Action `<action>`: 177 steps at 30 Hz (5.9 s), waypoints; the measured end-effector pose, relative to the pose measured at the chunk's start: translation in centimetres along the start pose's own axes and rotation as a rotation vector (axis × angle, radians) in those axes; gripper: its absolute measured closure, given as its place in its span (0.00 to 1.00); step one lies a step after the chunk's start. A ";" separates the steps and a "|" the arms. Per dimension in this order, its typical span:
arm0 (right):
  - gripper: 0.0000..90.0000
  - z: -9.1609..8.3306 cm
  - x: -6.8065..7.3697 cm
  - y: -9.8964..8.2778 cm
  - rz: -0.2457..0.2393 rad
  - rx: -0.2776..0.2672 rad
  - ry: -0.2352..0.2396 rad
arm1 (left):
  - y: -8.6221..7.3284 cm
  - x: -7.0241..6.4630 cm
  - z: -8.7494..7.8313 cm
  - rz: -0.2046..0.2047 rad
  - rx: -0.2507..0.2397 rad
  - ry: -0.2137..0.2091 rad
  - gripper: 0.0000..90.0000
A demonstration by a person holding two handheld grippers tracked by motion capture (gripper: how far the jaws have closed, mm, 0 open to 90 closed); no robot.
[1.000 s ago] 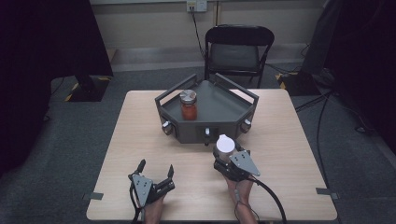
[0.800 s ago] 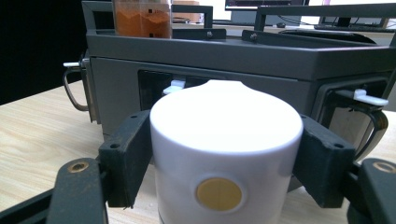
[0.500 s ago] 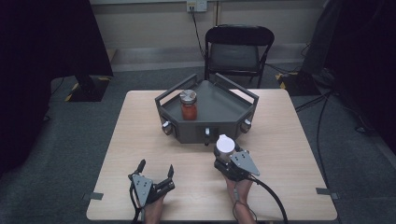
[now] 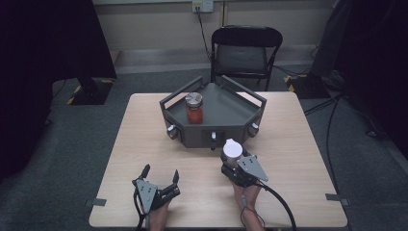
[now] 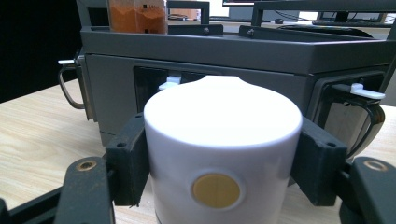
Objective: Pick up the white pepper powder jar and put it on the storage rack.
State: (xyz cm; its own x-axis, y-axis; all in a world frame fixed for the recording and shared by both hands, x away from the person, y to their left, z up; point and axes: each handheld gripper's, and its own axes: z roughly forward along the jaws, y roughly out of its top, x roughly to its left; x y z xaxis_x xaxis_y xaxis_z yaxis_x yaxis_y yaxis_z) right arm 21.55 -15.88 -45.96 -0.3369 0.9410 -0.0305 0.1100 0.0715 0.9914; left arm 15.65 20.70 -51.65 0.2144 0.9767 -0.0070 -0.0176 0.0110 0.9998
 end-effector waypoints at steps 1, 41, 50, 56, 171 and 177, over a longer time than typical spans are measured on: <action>0.34 -0.1 -0.1 0.1 0.002 -0.001 0.002 | 0.0 0.0 0.0 0.000 0.000 0.000 0.00; 0.34 -1.8 -1.1 4.3 -0.017 -0.025 0.049 | 0.0 0.0 0.0 0.000 0.000 0.000 0.01; 0.34 -1.9 -1.0 5.2 -0.036 -0.025 0.057 | 0.0 0.0 0.0 0.000 0.000 0.001 0.01; 0.34 -2.0 -1.3 6.3 -0.031 -0.033 0.072 | 0.0 0.0 0.0 0.000 0.000 0.001 0.01; 0.34 10.9 -1.9 14.8 -0.039 -0.002 0.021 | 0.0 0.0 0.0 0.000 0.000 0.000 0.00; 0.34 11.2 -2.3 14.5 -0.012 0.011 0.022 | 0.0 0.0 0.0 0.000 0.000 0.000 0.00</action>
State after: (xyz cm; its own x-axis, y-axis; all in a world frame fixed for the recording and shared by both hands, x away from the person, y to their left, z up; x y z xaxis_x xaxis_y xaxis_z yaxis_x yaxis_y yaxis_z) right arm 34.38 -13.28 -32.99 -0.3591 0.9325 -0.0397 0.1162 0.0868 0.9894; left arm 15.63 20.70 -51.64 0.2142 0.9768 -0.0072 -0.0174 0.0111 0.9998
